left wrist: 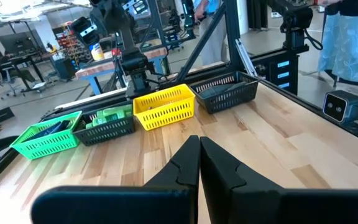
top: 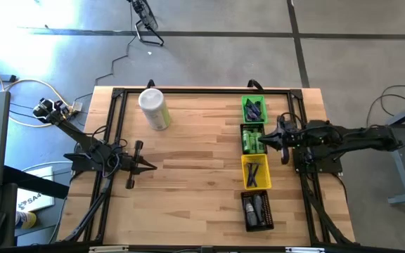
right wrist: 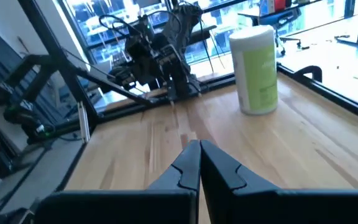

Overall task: Pick & Place Travel size toiletries
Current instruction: Return to Home Position

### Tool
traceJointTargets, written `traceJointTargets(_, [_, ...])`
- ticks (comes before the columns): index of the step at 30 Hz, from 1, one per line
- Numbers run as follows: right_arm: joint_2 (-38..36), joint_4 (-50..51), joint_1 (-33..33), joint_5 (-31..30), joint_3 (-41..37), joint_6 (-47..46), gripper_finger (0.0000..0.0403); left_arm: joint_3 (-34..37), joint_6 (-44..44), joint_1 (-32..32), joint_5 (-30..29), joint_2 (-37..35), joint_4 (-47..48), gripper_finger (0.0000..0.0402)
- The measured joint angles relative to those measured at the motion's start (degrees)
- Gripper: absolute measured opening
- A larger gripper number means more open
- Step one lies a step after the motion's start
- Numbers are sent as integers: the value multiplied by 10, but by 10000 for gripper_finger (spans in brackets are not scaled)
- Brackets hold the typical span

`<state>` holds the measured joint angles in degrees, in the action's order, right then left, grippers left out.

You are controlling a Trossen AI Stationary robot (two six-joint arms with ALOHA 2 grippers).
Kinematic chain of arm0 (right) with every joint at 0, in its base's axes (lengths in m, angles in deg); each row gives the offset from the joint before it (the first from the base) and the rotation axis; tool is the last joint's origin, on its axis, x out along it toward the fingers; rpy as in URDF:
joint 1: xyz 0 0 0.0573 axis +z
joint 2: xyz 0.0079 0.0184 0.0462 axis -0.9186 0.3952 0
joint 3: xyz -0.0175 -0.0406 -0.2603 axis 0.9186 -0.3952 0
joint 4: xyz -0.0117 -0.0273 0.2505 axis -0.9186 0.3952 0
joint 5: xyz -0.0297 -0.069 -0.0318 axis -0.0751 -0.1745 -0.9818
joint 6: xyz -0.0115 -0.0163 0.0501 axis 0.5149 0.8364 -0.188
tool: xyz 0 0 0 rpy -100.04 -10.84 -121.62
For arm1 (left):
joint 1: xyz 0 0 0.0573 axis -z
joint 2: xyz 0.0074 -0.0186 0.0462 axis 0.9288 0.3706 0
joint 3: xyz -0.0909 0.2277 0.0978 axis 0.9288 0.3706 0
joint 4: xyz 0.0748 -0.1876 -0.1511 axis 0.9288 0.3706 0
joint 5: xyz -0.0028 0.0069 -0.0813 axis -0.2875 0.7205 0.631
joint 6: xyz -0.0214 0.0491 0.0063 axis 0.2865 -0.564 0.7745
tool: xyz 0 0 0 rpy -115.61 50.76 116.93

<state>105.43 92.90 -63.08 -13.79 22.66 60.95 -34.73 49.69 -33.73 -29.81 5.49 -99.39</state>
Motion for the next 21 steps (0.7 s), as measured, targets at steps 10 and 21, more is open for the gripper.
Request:
traceJointTargets(10, [-84, 54, 0, -19, 0, 12, 2, 0, 0, 0, 0, 0, 0, 7])
traceJointTargets(21, [-151, 102, 0, -19, 0, 8, 2, 0, 0, 0, -2, 0, 0, 7])
